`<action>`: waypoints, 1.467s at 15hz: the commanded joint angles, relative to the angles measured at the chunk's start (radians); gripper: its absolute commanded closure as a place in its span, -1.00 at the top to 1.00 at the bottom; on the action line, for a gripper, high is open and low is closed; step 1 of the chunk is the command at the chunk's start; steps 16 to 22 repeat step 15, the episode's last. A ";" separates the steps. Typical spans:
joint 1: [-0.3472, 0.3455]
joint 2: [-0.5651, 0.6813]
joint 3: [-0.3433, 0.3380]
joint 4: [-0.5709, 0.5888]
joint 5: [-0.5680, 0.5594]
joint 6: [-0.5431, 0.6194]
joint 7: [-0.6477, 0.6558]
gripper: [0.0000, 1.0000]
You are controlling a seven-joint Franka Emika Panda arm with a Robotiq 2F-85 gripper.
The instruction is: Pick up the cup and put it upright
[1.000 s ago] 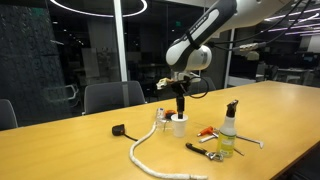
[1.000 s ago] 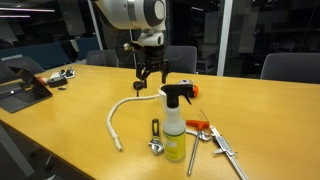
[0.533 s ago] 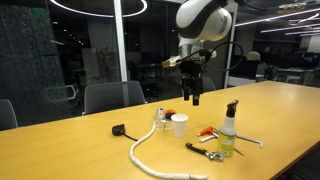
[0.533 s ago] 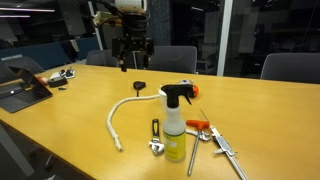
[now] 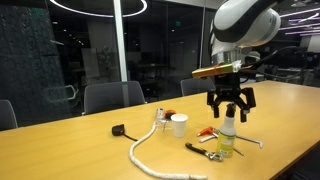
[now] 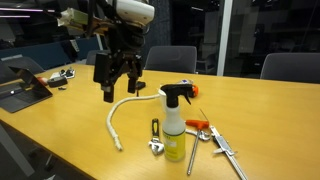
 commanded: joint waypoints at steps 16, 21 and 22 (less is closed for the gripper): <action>-0.062 -0.028 0.052 -0.021 0.024 -0.006 -0.049 1.00; -0.062 -0.028 0.052 -0.021 0.024 -0.006 -0.049 1.00; -0.062 -0.028 0.052 -0.021 0.024 -0.006 -0.049 1.00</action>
